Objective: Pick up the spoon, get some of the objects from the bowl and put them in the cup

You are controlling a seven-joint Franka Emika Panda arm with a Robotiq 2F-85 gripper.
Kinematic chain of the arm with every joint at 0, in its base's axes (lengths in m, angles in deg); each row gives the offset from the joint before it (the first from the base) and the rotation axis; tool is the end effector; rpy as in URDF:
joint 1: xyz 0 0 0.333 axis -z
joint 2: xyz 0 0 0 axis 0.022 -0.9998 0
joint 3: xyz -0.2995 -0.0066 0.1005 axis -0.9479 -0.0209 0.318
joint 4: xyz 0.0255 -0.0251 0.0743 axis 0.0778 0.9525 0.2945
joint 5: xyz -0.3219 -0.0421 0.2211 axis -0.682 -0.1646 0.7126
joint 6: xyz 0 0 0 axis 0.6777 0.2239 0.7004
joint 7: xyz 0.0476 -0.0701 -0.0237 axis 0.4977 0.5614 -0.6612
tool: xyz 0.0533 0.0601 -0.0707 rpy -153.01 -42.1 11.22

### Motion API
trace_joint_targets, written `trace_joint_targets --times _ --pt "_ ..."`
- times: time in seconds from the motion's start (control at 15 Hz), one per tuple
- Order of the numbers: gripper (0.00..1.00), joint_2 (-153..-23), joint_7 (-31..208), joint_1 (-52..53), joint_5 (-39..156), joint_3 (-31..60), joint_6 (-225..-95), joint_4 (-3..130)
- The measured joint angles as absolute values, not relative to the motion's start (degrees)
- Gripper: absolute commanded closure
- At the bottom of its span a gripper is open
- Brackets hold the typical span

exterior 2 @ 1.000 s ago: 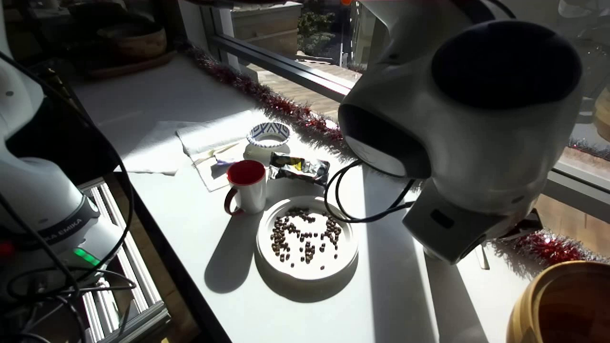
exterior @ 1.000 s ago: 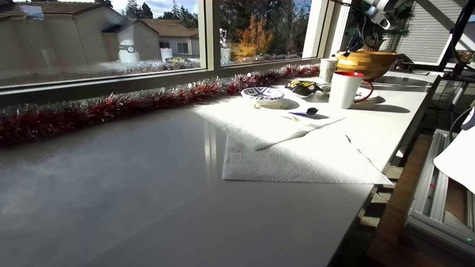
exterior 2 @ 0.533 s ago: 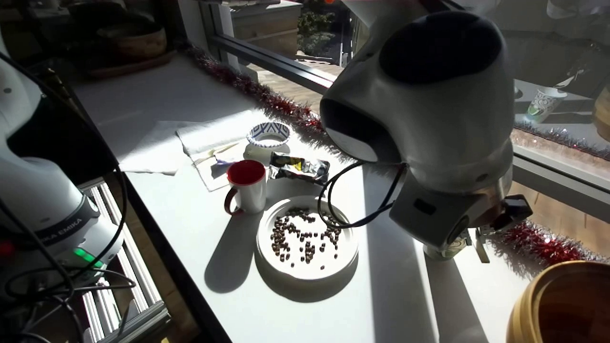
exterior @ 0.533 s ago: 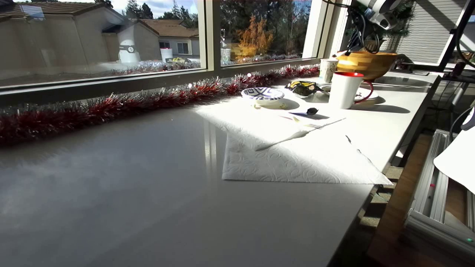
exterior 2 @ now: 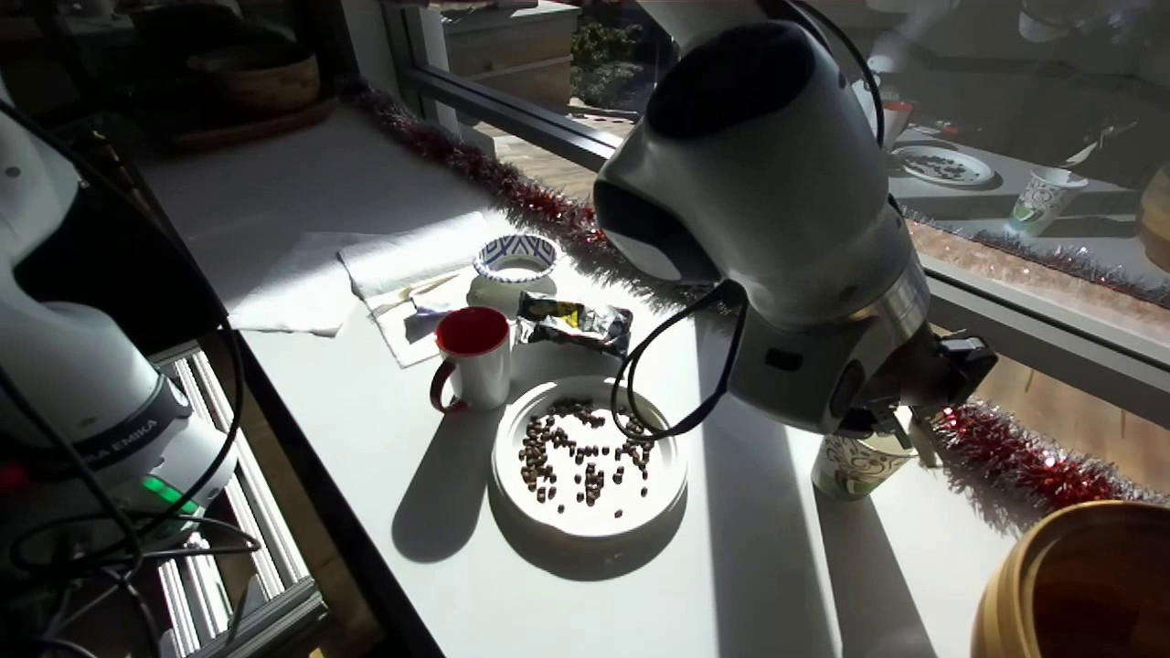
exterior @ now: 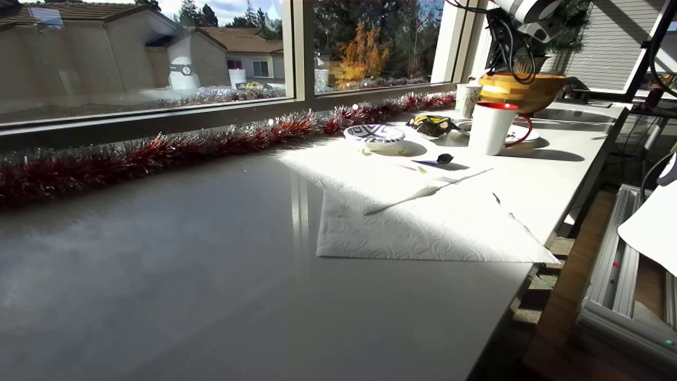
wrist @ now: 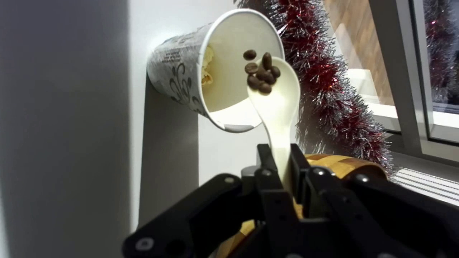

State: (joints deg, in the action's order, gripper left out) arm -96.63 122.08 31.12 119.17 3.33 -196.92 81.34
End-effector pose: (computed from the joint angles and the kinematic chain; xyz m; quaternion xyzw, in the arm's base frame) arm 0.4306 -0.4894 0.3264 -0.3733 0.8606 -0.3085 0.1575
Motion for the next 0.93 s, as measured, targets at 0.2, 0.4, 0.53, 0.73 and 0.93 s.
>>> trace_joint_targets --times 0.2,0.4,0.53,0.73,0.93 --pt "0.97 -96.64 118.29 31.53 120.93 5.88 -201.58 82.02" --pt "0.97 -96.83 115.2 32.5 122.09 8.16 -205.53 82.15" --pt "0.97 -97.14 113.91 33.4 122.14 9.34 -207.62 82.15" --pt "0.97 -97.83 111.96 35.26 122.14 11.33 -210.57 82.13" --pt "0.97 -98.06 108.24 39.27 122.05 16.62 -215.75 81.82"
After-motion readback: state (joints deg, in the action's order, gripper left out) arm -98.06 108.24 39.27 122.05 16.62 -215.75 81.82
